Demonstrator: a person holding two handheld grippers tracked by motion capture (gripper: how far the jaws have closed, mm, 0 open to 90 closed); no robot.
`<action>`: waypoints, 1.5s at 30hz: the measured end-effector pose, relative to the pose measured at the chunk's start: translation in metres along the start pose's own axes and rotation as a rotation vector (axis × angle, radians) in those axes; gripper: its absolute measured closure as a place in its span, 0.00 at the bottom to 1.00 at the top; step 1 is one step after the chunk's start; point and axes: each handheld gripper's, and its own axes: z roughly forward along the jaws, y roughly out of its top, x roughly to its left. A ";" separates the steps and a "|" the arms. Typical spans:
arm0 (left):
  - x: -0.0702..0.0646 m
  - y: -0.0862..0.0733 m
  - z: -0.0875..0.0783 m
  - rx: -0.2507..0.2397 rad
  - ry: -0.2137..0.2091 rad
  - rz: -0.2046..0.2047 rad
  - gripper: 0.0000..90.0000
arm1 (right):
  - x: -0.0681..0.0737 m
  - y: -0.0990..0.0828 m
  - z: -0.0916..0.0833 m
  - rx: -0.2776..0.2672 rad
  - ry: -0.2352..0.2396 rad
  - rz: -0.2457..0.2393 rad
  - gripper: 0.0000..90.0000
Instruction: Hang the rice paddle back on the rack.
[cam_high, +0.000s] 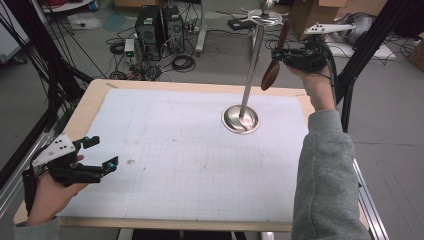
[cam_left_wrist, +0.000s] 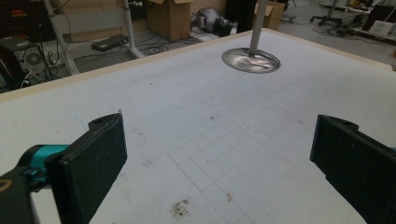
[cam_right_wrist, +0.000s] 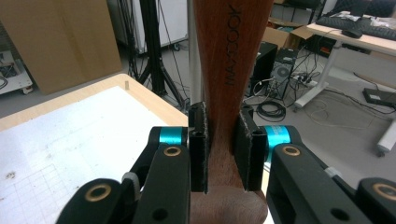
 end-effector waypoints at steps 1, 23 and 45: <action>0.000 0.000 0.000 0.000 0.001 -0.001 0.05 | 0.000 0.000 0.000 -0.002 0.000 -0.002 0.86; -0.003 0.003 0.002 -0.006 -0.010 -0.001 0.05 | 0.001 -0.006 0.006 -0.010 -0.027 0.023 0.66; -0.006 0.010 0.033 0.010 -0.064 0.013 0.05 | 0.011 -0.027 0.004 0.064 -0.127 -0.033 0.00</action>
